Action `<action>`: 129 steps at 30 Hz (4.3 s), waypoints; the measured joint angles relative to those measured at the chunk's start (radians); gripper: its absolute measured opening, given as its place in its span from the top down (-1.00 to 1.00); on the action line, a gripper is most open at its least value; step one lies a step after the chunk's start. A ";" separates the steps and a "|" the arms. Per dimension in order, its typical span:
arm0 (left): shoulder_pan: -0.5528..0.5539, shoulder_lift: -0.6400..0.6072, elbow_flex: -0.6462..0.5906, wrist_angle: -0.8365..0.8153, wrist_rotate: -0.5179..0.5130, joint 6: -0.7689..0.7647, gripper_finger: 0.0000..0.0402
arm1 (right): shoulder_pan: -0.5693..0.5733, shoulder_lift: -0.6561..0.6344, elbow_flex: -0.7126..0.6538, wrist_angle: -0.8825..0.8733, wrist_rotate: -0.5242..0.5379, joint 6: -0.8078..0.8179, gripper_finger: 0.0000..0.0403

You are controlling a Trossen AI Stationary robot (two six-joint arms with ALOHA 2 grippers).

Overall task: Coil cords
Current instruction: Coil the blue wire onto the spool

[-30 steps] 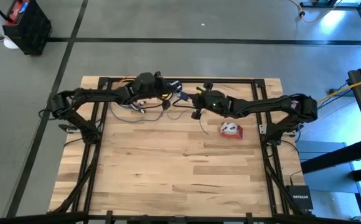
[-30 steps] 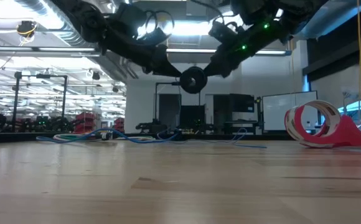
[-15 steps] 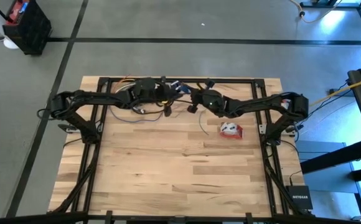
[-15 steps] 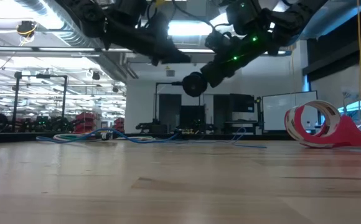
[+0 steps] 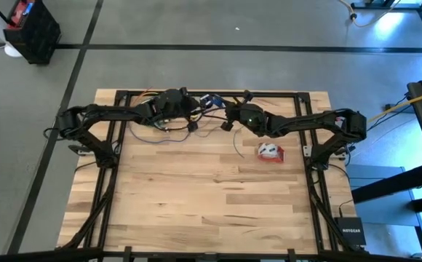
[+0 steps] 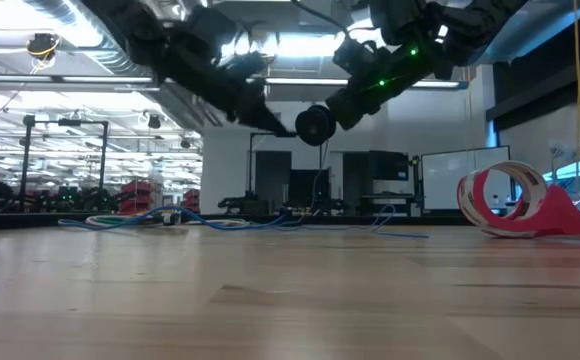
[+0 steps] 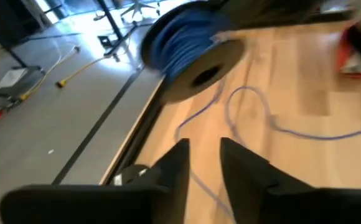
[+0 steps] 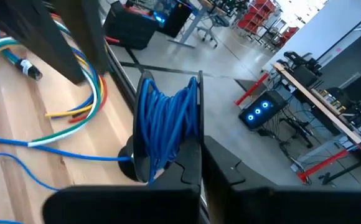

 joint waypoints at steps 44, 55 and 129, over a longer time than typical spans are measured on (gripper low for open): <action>0.115 0.501 0.292 0.070 0.103 -0.011 0.97 | 0.014 -0.050 0.000 -0.026 -0.061 0.059 0.99; 0.175 0.293 0.292 -0.139 0.048 0.009 0.98 | 0.047 -0.050 0.001 -0.090 -0.090 0.055 0.99; -0.153 0.118 0.222 -0.195 0.015 0.001 1.00 | 0.020 -0.424 0.003 -0.056 -0.342 0.254 1.00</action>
